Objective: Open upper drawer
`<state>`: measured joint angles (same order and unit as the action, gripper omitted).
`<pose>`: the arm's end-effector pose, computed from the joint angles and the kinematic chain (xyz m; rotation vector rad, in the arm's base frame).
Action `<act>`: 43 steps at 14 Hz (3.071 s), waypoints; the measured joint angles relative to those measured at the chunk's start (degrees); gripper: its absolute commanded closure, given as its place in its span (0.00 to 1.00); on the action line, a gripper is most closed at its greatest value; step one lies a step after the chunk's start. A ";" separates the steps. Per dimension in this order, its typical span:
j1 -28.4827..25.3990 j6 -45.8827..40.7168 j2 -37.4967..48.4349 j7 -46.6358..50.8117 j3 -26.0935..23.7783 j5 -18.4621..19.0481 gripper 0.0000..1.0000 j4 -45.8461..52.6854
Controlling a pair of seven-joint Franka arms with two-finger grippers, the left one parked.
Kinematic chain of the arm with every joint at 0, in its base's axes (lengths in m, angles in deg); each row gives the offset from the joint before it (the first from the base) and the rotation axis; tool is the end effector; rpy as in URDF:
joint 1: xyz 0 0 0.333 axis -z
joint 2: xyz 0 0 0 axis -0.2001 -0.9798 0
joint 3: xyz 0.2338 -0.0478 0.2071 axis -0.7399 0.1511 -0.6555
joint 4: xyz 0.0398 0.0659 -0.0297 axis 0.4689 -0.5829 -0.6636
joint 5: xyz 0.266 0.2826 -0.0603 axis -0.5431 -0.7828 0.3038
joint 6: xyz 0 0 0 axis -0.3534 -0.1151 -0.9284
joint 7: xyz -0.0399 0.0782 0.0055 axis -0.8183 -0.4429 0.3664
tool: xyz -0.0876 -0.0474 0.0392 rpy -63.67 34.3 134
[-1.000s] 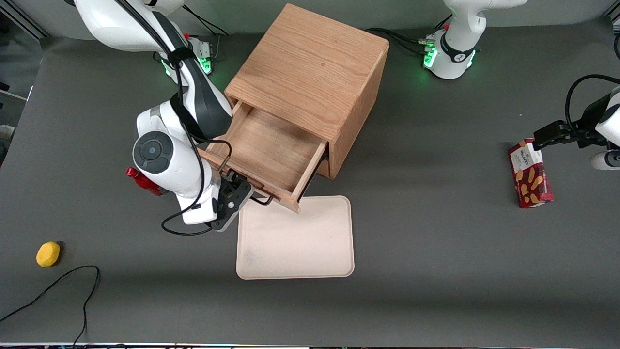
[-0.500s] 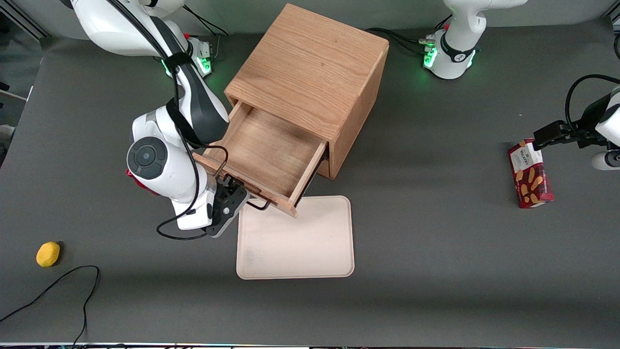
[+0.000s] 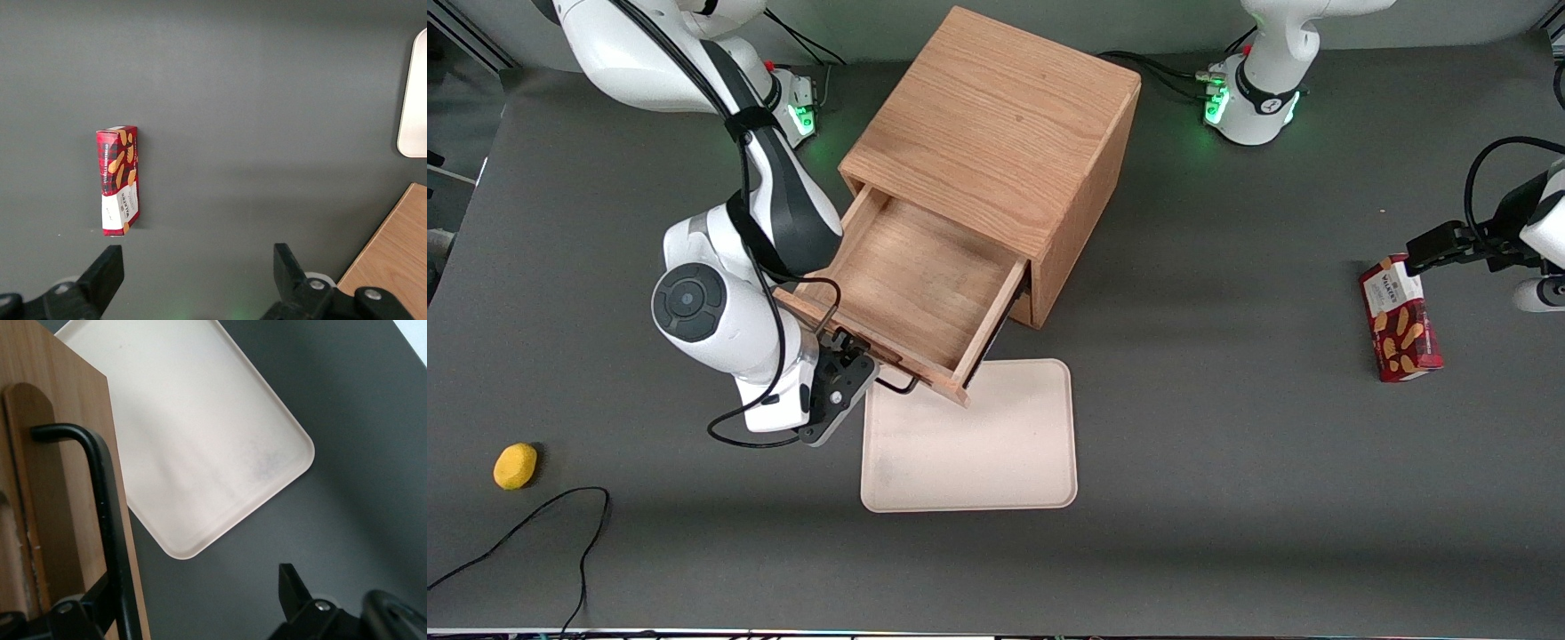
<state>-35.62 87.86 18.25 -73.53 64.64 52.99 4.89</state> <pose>0.6609 0.2676 0.3983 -2.7715 -1.3402 -0.0739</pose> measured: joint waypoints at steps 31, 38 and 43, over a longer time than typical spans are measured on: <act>3.64 -7.97 -3.92 -3.23 0.01 -2.10 0.00 10.42; 3.87 -12.18 0.32 -1.38 1.07 -2.20 0.00 11.67; 3.86 -15.99 5.90 3.66 1.14 -2.20 0.00 10.79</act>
<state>-31.76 71.87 24.16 -69.87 65.78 50.79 15.67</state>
